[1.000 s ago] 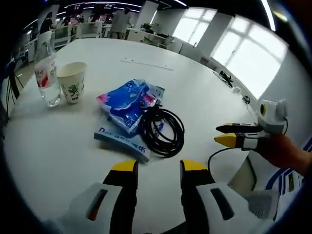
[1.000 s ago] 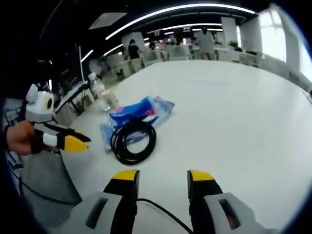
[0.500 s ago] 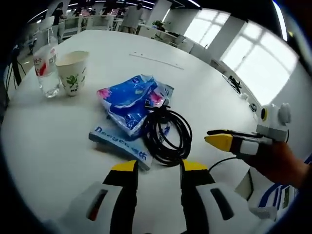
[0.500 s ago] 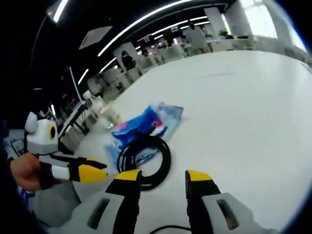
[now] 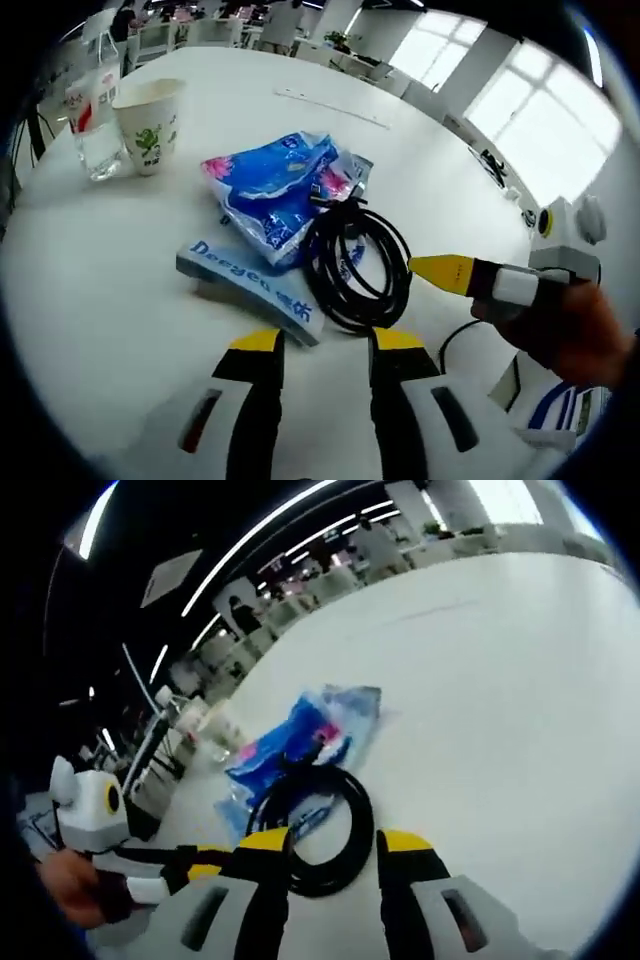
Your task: Arrange the tabletop items into an orderly group along one side of the table until the central work area is clear of visible clutter.
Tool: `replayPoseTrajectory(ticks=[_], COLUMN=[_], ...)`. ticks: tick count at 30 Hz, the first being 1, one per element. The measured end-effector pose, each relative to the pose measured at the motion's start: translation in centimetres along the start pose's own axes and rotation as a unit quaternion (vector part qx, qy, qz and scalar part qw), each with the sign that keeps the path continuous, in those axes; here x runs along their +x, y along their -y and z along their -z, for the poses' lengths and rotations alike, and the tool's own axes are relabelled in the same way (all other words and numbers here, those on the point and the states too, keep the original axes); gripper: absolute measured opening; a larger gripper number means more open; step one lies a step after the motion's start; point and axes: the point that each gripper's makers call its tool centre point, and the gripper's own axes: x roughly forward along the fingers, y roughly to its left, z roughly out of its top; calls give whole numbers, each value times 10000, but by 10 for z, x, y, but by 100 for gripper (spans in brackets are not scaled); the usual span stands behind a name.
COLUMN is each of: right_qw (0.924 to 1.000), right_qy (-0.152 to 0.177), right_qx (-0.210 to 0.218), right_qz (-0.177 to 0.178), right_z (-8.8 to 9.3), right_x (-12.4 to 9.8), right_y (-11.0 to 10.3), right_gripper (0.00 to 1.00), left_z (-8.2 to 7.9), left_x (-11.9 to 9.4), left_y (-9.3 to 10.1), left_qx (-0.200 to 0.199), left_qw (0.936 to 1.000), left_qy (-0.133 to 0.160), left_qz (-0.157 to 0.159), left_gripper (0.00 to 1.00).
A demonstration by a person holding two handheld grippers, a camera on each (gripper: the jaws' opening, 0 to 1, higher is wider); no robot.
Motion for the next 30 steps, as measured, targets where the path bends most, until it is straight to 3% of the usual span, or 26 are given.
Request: replayPoseTrajectory(ticks=[4,5,8,10,12,15,30], right_qw=[9999,9999,9999,9997,9982,9993,9993], right_qy=[-108,-128,-151,-172,-234,-88,110], right_qx=[19,20,34,-51,-175,103,204], right_qz=[-6,0,57,186,524,340,285], right_z=[3,3,4,4,8,6,7], right_x=[6,7,12,14,12,10,-10], right_y=[-2,-2,-1,6,17,10,0], right_gripper=[31,31,30,21,4,3,3], left_z=[2,-3,-3,-3,-1,-1,-3], left_x=[13,16,19,18,19,16,-1], left_y=[-4,-8,-14,-15,-17,-13,-3], left_qx=[17,102,-165,-187,-232,-254,-334], left_qw=[10000,9999,9996,9994,9991,9993,9986], left_qy=[-72,49,26,76,68,133,359], left_qz=[-33,-91,-226,-277,-352,-247,-191], left_gripper=[30,26,19,16,9,6,3])
